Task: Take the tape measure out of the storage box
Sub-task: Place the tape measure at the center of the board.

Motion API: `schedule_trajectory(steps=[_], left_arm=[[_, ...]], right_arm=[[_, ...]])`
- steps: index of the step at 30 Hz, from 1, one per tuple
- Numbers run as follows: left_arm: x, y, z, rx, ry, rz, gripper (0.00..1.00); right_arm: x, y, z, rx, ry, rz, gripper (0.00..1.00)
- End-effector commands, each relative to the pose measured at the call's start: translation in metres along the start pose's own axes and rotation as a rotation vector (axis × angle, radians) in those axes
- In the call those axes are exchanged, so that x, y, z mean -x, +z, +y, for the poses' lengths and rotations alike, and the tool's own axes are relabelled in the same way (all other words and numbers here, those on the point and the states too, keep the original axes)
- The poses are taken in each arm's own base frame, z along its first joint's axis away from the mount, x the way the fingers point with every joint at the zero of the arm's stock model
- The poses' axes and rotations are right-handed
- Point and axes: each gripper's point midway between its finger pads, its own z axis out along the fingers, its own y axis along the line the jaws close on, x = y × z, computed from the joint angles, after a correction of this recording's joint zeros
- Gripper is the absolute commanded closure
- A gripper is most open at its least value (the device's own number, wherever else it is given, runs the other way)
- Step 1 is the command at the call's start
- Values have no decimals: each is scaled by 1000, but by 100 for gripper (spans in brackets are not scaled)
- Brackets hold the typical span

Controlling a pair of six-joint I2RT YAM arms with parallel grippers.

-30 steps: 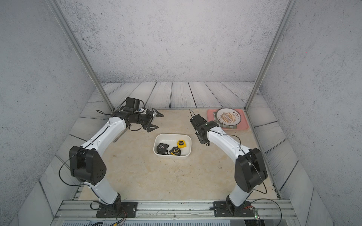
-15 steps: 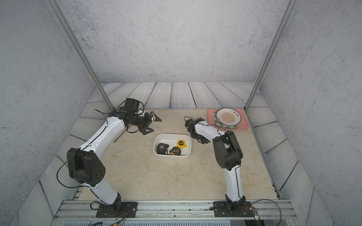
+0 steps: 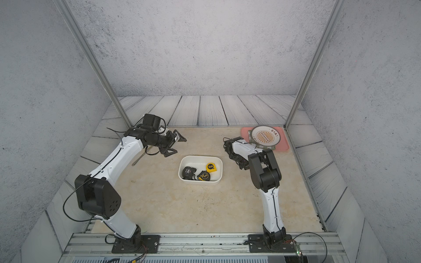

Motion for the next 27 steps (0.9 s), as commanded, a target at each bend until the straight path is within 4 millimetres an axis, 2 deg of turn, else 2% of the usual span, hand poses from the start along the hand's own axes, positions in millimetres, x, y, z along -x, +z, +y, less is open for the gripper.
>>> schedule_trajectory(steps=[1,10,14,18,25,27], left_arm=[[-3,-12,4,18,17,-21,11],[-4,-14,4,24,20,-25,11],[-3,-13,4,24,18,-24,11],[-3,-11,6,26,13,-16,11],[-4,-9,6,26,11,-12,11],[-4,-9,6,25,11,-11,11]], right_arm=[[-10,14,17,29,-14,54,100],[-18,21,32,108,-16,95,98],[-18,17,34,140,-10,84,79],[-18,16,34,152,-11,82,68],[-18,10,38,199,-5,74,37],[-17,8,37,201,-5,70,33]])
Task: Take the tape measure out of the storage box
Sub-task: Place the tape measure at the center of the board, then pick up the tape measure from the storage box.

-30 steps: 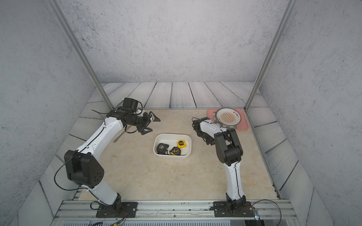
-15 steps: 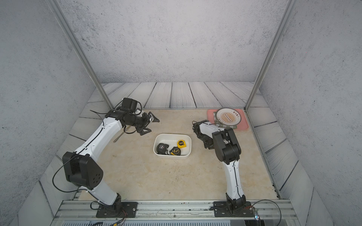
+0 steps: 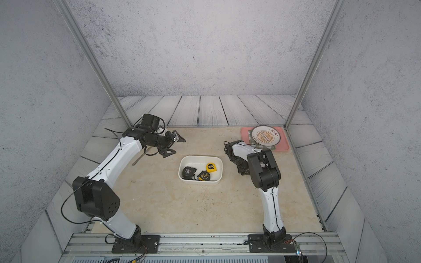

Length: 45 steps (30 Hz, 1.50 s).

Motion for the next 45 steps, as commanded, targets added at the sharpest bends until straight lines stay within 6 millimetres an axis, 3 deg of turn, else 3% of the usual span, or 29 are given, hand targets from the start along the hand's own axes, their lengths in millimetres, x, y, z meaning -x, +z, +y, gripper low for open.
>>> schedule_trajectory(steps=[1,9,15,19,24,29,34,45], left_arm=[[-1,-2,4,9,7,1,11],[0,-2,3,11,8,-1,11],[6,-3,3,39,36,-11,9],[8,5,6,84,89,6,9],[-3,32,9,193,251,102,9],[-35,82,13,328,453,248,8],[-57,125,18,399,540,319,8],[-72,168,14,561,743,321,8]], right_arm=[[0,-5,8,80,29,-4,31],[7,-35,-3,119,49,-75,30],[5,-67,-10,193,61,-121,29],[2,-102,-20,290,98,-181,29],[9,-153,-31,461,141,-317,29],[24,-194,-46,590,220,-470,29],[27,-216,-59,631,256,-547,30],[10,-239,-78,705,294,-623,30]])
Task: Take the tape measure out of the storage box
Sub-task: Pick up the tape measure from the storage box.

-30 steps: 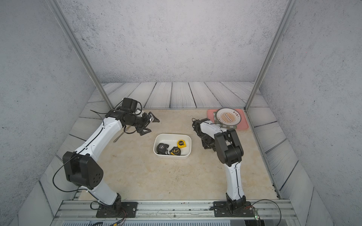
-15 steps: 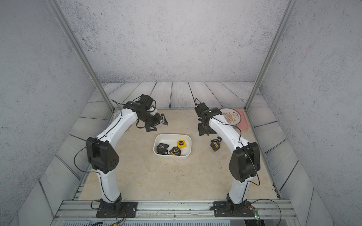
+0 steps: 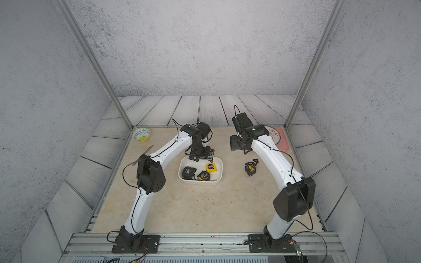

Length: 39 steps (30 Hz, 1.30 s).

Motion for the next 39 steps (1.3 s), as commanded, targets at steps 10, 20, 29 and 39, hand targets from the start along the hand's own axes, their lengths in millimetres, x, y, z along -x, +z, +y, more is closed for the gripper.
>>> schedule_trajectory(steps=[10,20,29,39], left_arm=[[-8,41,-4,138,125,56,9],[-3,64,-7,133,141,50,8],[2,83,-5,135,114,39,8],[2,97,3,176,108,45,9]], right_arm=[[-8,-28,-3,54,20,-45,30],[-13,-33,-9,55,7,-41,30],[-16,-34,-11,59,4,-41,30],[-17,-33,-12,66,-2,-37,30]])
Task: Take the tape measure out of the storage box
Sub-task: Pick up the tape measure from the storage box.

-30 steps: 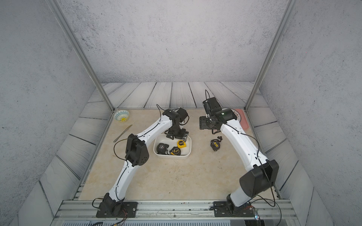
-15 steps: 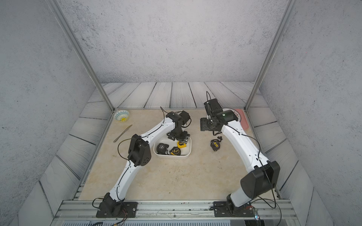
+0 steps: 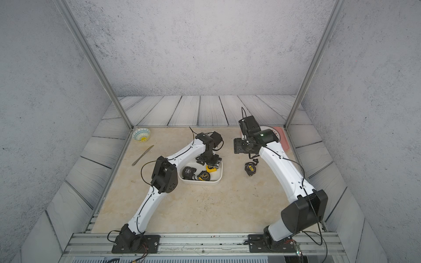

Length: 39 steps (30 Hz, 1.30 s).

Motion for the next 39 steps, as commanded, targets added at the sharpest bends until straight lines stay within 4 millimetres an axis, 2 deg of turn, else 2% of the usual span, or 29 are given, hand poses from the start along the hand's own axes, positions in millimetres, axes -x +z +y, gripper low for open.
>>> schedule_trajectory(steps=[1,7,10,17,22,25,35,39], left_arm=[[-4,23,6,39,0,30,8],[-8,36,9,59,6,52,9],[-9,37,15,89,11,53,16],[-10,28,18,104,14,36,54],[-7,13,23,127,15,8,84],[-4,-6,26,142,15,-29,100],[17,-103,26,112,-21,-216,100],[20,-157,28,-33,-140,-266,100]], right_arm=[[0,-16,-3,15,-4,-29,30],[1,-18,-1,28,-12,-38,30],[1,-17,-2,27,-13,-35,30],[0,-14,-2,33,-8,-29,30],[-1,-11,-1,37,-9,-22,30],[-3,-6,2,47,-11,-10,30],[-22,10,1,44,-1,52,32],[-22,3,1,56,13,34,33]])
